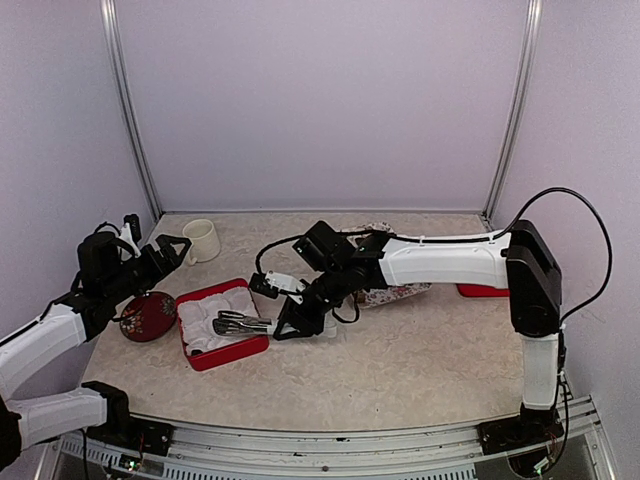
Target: Pack the chocolate
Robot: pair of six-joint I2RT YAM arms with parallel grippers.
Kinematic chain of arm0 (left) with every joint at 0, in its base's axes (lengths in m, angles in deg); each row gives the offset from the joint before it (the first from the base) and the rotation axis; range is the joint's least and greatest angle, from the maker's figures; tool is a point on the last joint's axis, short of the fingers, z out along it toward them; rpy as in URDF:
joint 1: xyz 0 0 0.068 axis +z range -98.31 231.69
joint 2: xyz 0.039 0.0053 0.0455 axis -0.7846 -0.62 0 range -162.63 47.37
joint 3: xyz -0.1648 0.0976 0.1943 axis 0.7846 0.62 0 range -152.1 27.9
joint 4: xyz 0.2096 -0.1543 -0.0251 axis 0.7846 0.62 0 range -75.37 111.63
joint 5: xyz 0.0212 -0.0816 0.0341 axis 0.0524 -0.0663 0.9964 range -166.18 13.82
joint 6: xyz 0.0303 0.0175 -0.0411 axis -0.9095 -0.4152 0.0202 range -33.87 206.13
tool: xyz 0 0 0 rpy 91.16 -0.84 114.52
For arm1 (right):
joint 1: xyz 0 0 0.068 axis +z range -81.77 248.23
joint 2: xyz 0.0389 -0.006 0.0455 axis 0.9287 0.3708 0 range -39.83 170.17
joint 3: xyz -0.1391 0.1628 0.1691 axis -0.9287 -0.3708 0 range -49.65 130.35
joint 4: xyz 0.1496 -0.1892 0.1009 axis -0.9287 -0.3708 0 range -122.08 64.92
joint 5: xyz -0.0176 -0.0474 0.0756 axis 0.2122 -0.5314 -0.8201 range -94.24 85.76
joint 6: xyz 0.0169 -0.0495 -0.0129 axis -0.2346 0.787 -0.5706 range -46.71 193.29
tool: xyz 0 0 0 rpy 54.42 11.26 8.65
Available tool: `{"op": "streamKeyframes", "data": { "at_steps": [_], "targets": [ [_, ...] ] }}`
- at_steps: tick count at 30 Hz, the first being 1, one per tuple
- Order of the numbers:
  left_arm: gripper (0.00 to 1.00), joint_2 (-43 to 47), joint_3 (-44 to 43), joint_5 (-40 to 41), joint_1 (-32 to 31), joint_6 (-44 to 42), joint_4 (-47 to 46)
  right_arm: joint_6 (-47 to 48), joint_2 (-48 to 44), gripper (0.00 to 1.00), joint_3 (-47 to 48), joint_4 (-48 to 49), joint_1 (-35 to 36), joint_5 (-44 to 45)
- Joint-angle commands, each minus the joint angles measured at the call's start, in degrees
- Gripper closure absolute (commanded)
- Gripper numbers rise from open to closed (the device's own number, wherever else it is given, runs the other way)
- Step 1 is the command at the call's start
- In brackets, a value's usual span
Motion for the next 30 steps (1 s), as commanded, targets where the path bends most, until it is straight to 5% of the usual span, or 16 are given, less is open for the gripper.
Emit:
{"op": "streamKeyframes", "data": {
  "at_steps": [1,30],
  "targets": [
    [0.01,0.6,-0.4,-0.3,0.5,-0.1,-1.6,-0.2,1.7,0.7,2.5,1.2,0.7,-1.7],
    [0.01,1.1,-0.3,0.4,0.5,-0.6,-0.8,-0.2,5.0,0.61,5.3,0.3,0.7,-0.8]
  ]
}}
